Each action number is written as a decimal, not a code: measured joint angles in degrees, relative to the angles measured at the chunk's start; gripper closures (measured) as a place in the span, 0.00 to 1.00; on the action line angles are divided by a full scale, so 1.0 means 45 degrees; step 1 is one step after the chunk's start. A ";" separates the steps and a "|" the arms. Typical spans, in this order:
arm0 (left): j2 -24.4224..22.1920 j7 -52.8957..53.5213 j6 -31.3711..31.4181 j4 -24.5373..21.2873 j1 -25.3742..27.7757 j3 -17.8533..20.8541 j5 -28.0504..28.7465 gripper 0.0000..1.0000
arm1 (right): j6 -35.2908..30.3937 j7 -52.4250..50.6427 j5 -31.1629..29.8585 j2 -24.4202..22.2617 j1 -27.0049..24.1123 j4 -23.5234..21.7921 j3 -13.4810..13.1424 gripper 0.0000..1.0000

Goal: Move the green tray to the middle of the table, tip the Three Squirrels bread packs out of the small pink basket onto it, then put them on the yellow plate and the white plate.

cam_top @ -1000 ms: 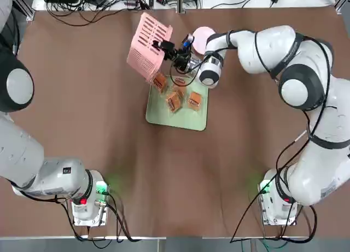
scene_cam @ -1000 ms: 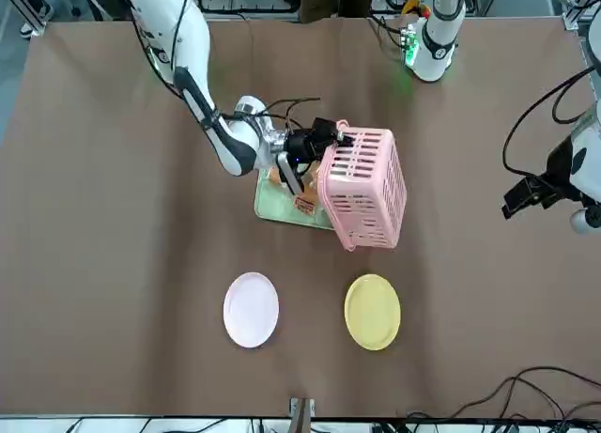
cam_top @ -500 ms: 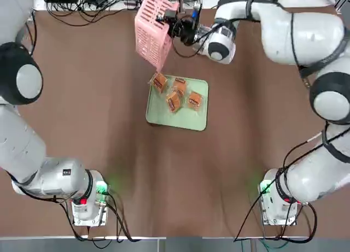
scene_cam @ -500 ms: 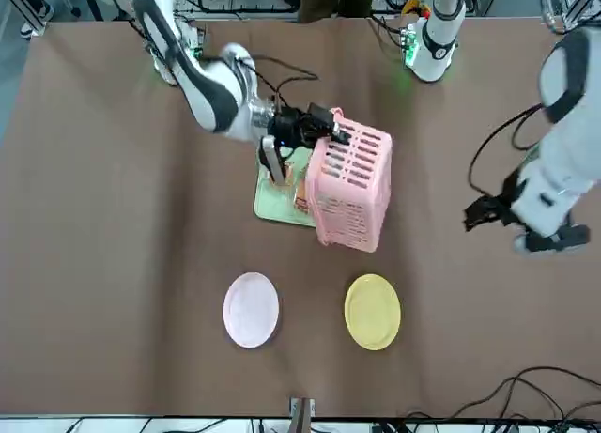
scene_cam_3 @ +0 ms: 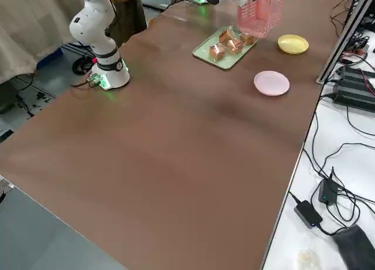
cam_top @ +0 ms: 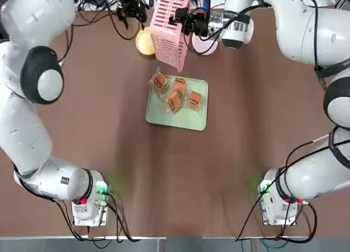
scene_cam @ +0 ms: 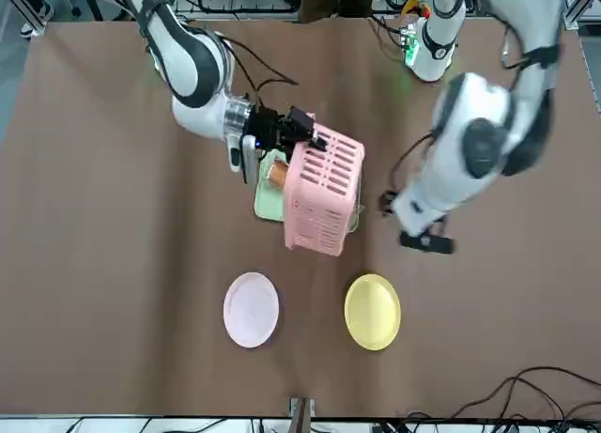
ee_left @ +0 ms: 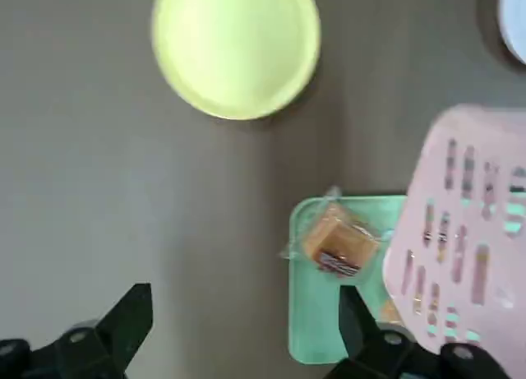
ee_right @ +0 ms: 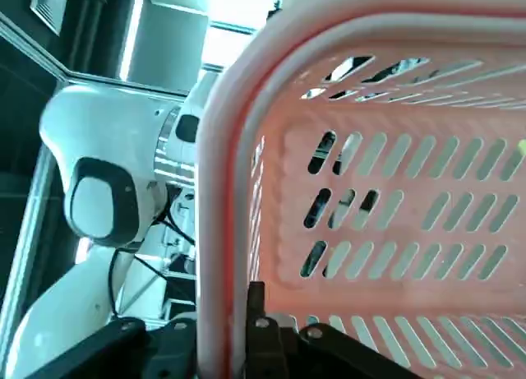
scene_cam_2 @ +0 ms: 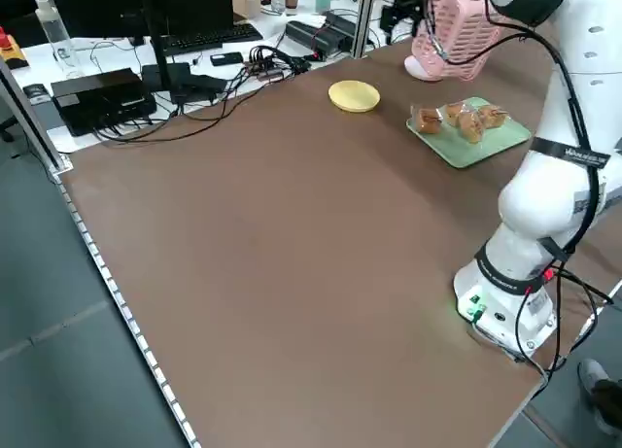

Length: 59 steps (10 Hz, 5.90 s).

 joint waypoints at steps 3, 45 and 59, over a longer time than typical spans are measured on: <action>0.0340 -0.0815 0.0698 -0.0507 -0.1221 0.0003 0.0000 0.00 | -0.0006 0.1667 -0.2455 -0.0656 -0.0430 -0.0580 -0.0710 0.93; 0.2001 -1.5509 0.6268 -0.5528 -0.3859 -0.1189 0.2264 0.00 | -0.3399 1.5617 -2.4800 -0.3916 0.0536 -0.5594 -0.7803 0.10; 0.1912 -1.4412 0.2085 -0.5979 -0.3923 -0.1438 0.2310 0.00 | -1.1591 1.2943 -2.6305 -0.3271 -0.3393 0.3952 -0.5706 0.02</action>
